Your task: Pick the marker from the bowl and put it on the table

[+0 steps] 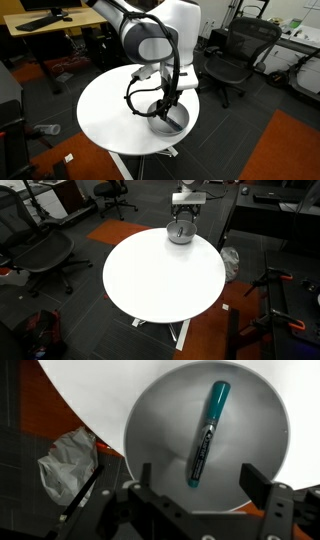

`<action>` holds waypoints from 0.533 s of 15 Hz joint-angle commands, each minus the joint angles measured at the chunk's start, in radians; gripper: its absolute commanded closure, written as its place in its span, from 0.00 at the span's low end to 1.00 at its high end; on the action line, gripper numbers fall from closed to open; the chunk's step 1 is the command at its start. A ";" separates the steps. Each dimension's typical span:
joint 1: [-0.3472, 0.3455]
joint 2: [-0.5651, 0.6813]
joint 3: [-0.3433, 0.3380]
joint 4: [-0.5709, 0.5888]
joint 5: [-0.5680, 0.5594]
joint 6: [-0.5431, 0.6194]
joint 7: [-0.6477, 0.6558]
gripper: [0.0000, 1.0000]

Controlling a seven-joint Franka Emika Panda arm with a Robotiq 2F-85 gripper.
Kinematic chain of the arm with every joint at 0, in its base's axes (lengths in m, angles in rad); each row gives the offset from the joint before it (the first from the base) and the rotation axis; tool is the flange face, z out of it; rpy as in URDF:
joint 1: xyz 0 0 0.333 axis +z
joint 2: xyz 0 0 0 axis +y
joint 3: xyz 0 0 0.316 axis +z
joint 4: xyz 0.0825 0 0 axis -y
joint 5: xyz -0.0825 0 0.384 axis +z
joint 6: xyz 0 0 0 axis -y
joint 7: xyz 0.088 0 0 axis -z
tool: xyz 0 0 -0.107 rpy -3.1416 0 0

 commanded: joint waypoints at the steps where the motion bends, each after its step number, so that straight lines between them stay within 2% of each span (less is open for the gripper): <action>1: -0.009 0.043 0.001 0.063 0.041 -0.054 -0.039 0.15; 4: -0.014 0.077 0.006 0.091 0.056 -0.053 -0.044 0.18; 8: -0.022 0.128 0.009 0.138 0.075 -0.059 -0.051 0.15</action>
